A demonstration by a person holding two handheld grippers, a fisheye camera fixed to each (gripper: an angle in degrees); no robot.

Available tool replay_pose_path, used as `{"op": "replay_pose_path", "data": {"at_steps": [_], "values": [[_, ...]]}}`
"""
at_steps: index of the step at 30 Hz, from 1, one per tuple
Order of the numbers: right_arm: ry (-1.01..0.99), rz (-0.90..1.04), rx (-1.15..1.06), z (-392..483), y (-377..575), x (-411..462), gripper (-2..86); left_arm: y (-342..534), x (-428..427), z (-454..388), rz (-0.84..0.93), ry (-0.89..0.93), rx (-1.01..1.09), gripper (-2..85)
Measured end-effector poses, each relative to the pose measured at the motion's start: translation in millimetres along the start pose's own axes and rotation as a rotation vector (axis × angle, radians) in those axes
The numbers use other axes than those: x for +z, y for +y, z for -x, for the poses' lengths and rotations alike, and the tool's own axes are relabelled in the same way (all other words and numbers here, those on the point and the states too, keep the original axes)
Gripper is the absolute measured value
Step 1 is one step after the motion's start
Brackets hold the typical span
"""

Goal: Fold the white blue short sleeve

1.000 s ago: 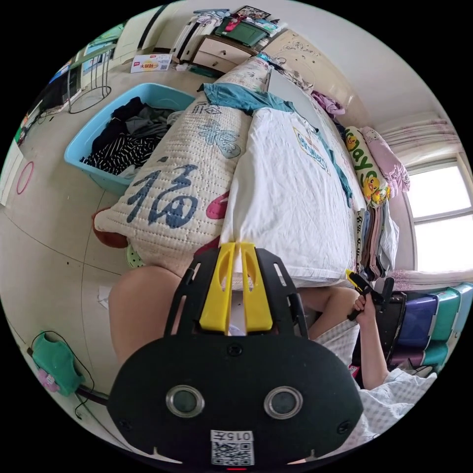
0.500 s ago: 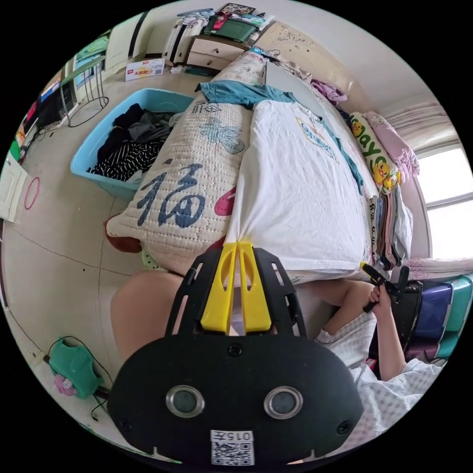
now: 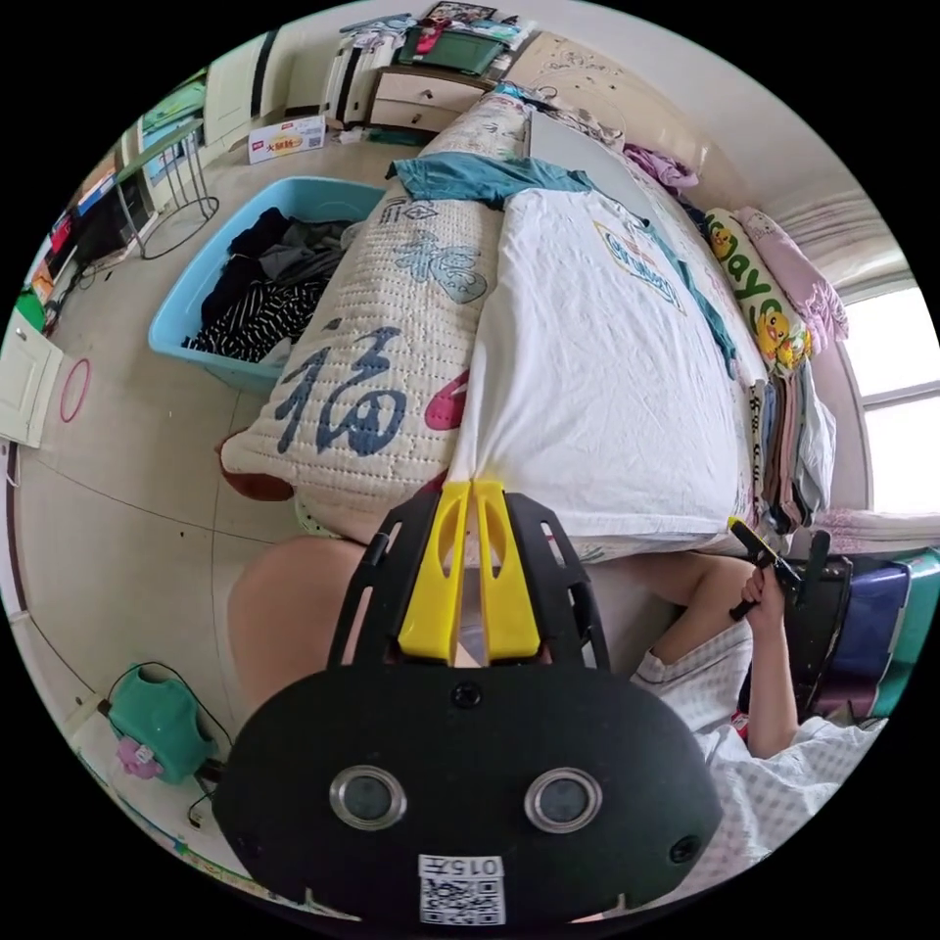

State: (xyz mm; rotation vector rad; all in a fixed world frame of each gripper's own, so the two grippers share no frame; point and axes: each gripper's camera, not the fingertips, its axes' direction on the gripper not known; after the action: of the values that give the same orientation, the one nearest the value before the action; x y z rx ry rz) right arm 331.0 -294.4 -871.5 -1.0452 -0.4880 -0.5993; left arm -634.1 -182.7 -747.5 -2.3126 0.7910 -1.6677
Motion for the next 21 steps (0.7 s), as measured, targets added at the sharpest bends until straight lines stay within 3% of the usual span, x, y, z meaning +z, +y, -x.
{"op": "replay_pose_path", "data": {"at_steps": [3, 5, 9, 12, 21], "values": [[-0.226, -0.017, 0.152, -49, 8, -9, 1.8, 5, -6, 8, -0.049, -0.03, -0.046, 0.2], [-0.262, -0.097, 0.281, -80, 14, -21, 2.6, 1, -18, 6, -0.093, -0.119, -0.039, 0.4], [-0.336, -0.379, 0.374, -125, -5, -51, 3.8, -34, -31, -18, -0.131, -0.181, 0.028, 0.6], [-0.327, -0.458, 0.372, -139, -52, -43, 5.0, -85, -26, -72, -0.16, -0.174, 0.157, 0.9], [-0.311, -0.368, 0.372, -169, -178, 70, 7.1, -260, 107, -331, -0.091, 0.076, 0.634, 4.3]]}}
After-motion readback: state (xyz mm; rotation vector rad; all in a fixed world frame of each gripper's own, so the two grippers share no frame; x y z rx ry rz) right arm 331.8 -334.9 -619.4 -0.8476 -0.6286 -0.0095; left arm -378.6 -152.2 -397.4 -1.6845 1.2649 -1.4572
